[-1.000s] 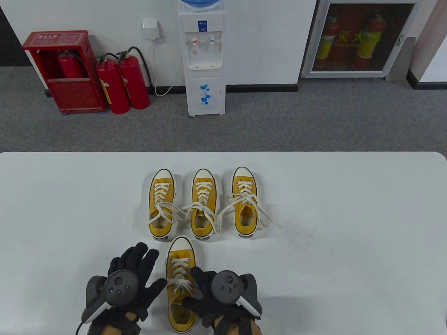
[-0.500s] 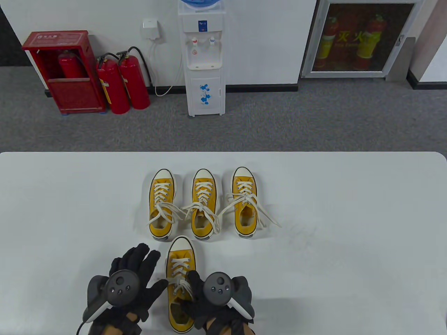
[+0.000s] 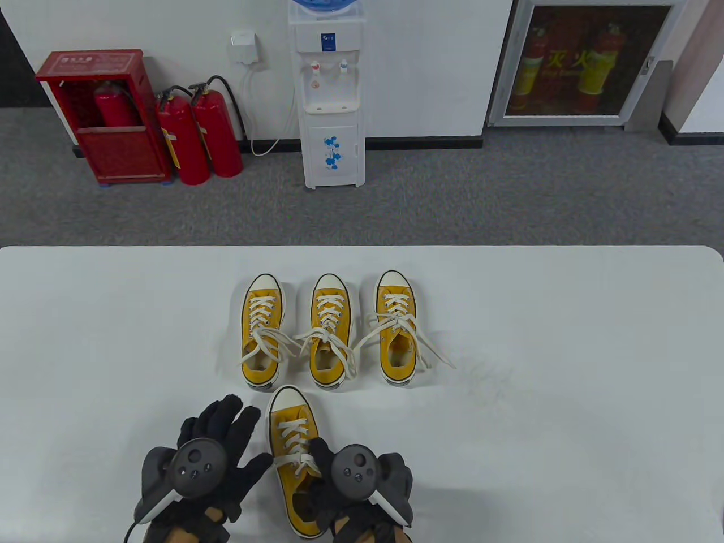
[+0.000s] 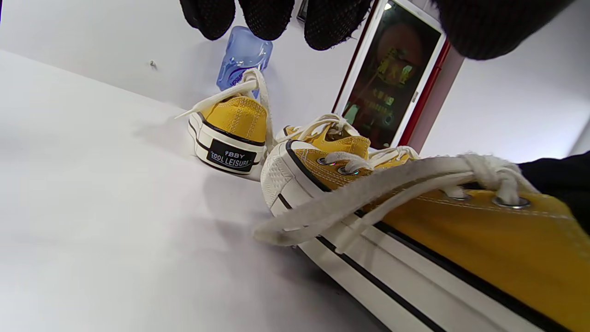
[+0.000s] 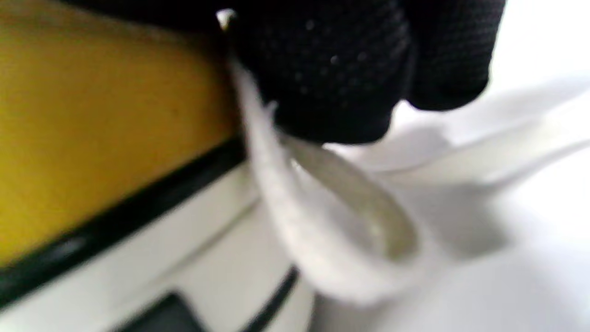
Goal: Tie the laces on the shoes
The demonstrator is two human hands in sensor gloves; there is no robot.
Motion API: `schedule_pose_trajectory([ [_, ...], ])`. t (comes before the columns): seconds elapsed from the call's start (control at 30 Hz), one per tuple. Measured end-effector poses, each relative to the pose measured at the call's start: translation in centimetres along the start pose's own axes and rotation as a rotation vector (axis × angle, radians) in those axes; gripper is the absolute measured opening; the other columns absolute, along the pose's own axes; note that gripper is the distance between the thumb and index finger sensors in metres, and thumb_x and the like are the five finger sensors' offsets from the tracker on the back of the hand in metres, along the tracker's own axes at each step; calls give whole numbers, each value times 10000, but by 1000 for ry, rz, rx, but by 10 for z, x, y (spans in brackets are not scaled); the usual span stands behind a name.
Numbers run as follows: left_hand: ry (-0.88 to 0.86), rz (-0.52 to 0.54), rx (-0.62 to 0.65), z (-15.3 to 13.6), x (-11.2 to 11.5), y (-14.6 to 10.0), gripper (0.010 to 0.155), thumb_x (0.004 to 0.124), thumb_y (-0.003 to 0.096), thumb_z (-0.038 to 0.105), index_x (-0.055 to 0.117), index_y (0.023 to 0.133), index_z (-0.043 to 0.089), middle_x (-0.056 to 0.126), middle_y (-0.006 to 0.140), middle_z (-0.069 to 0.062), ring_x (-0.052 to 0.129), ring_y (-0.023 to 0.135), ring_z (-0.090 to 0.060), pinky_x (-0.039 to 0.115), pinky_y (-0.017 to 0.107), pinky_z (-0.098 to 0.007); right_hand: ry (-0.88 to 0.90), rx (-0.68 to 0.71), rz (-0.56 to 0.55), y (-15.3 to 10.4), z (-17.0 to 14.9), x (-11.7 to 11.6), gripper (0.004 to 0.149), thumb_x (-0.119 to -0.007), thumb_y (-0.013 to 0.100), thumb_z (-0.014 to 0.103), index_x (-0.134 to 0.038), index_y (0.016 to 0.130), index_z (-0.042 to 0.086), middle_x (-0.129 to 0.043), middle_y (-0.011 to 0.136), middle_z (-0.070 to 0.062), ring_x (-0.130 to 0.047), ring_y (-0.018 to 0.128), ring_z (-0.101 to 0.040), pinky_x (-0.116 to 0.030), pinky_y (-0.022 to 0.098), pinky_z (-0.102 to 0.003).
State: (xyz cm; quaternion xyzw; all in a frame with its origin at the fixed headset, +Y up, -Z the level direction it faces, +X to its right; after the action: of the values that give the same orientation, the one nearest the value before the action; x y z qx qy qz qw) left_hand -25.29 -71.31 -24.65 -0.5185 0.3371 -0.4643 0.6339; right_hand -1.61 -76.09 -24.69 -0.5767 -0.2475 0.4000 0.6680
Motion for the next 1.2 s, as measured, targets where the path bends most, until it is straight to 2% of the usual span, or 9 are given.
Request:
schedule_pose_trajectory([
  [0.23,0,-3,0,0,0,0,813,700,458,667,484,1140,282,374,1247,-149,437,1147,-500,334,740,-772,-94,89,-91,-7,11,15,540,-891,414,289,-806,930,156,-996,623,-104,-979,219,-111,-838,429,-457],
  [0.63,-1,12,-4,-1,-1,0,807,701,460,662,489,1138,281,376,1246,-151,435,1147,-501,324,740,-774,30,135,-312,-22,6,71,519,-893,414,287,-836,912,157,-1001,609,-107,-969,208,-113,-838,428,-458],
  [0.87,-6,18,1,-1,-2,-1,804,701,460,661,494,1137,281,379,1246,-150,433,1146,-503,322,739,-776,39,77,-427,-21,-14,113,519,-878,427,280,-819,928,158,-990,636,-110,-969,235,-123,-824,449,-467],
  [1.2,8,6,15,3,1,-1,800,700,461,658,499,1136,278,386,1244,-154,440,1144,-502,319,736,-778,-80,-81,-525,4,-63,168,523,-837,442,246,-783,956,169,-961,704,-116,-974,299,-152,-792,499,-484],
])
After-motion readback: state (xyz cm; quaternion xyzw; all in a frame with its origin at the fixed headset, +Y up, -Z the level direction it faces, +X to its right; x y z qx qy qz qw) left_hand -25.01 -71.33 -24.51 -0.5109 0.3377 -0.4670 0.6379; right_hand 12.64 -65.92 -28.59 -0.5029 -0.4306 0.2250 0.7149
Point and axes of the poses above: the tracker on the back of each hand, its own z axis roughly to the thumb side, its own y axis roughly from the wrist to the fingertips, x = y × z, the point moved 1 cm from there along y, roughly from the wrist to the fingertips
